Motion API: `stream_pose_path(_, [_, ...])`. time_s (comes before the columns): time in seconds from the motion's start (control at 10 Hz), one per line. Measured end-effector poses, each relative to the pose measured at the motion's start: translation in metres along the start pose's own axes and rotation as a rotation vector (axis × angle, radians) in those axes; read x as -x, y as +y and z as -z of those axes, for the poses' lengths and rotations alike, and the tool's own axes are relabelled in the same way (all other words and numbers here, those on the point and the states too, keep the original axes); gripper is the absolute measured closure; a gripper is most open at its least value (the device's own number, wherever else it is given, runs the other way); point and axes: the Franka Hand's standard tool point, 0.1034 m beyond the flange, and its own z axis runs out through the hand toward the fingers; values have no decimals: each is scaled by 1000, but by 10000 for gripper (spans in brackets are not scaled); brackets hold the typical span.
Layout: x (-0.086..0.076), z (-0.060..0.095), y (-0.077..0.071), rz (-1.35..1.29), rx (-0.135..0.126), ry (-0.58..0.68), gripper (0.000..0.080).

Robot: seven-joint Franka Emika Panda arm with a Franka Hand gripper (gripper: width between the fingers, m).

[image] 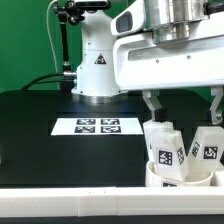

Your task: Assemble stool

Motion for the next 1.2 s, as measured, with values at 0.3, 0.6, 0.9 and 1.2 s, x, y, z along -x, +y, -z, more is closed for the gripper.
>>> stream_pose_path(0.3, [3,-2,1,433,28,2,150])
stream_pose_path(0.6, [15,-5,9,650,28,15,150])
stream_pose_path(0.9, [11,-6,11,826,45,16,150])
stream_pose_path(1.2, [15,-11,16,1176,75,-3,150])
